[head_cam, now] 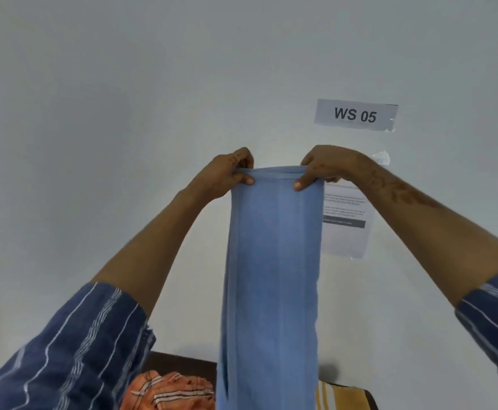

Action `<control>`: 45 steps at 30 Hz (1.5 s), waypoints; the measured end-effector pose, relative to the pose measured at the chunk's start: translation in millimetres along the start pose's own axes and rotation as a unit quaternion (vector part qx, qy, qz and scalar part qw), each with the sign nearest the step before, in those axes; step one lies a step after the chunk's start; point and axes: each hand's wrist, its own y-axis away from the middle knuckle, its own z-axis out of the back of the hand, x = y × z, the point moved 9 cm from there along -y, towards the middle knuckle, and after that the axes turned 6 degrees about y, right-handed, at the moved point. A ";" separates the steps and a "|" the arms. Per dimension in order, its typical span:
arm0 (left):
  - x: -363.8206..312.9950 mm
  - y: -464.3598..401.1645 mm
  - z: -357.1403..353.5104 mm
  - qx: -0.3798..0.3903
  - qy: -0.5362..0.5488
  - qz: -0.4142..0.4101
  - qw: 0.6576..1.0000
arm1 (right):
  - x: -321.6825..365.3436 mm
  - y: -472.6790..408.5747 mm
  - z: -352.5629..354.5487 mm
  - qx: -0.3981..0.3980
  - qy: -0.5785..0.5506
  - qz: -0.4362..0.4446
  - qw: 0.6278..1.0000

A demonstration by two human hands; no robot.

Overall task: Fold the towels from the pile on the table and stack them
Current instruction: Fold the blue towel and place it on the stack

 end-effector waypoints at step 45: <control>103.1 295.1 -341.0 0.111 0.409 0.437 0.793 | -66.8 -6.2 -18.3 -0.323 -0.110 -0.009 0.940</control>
